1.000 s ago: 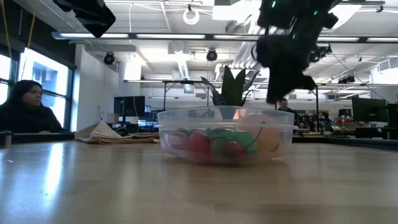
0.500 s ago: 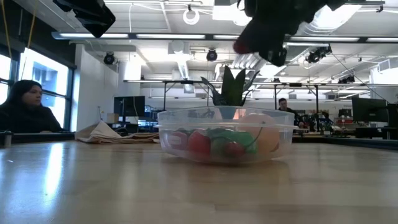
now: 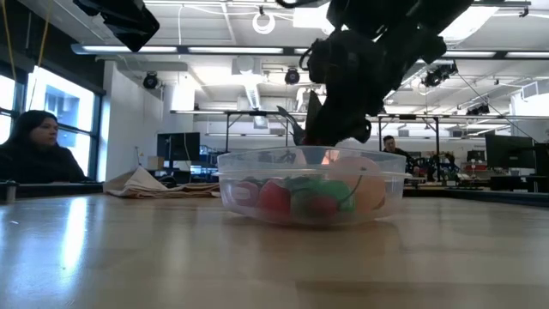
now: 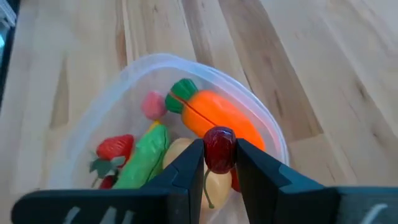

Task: Pick and placing Produce into tupperware
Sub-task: Put the cherry into the transparent container, then put the corn into the transparent container

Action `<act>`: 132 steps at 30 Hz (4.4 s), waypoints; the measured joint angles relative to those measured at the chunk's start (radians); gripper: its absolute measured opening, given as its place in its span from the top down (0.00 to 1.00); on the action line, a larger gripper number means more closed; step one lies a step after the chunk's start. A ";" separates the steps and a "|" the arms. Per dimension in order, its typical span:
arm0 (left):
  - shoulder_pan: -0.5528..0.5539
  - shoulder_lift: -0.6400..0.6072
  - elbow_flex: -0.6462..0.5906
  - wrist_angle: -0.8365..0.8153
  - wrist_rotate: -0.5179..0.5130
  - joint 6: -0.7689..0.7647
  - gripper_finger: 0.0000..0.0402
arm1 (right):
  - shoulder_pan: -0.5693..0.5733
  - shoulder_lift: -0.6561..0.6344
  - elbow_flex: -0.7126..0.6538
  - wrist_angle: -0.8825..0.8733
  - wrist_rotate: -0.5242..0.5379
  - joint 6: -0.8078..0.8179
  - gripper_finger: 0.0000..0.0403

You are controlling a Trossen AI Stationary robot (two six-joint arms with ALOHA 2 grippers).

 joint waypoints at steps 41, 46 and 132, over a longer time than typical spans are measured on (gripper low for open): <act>0.000 0.000 0.000 0.000 0.000 0.000 0.79 | 0.001 0.082 0.000 0.012 0.008 -0.045 0.73; 0.000 0.000 0.000 0.000 0.000 0.000 0.79 | 0.001 0.082 0.000 0.012 0.008 -0.045 0.72; 0.000 0.000 0.000 0.000 0.000 0.000 0.79 | -0.641 -0.200 0.496 -1.095 0.214 -0.556 0.73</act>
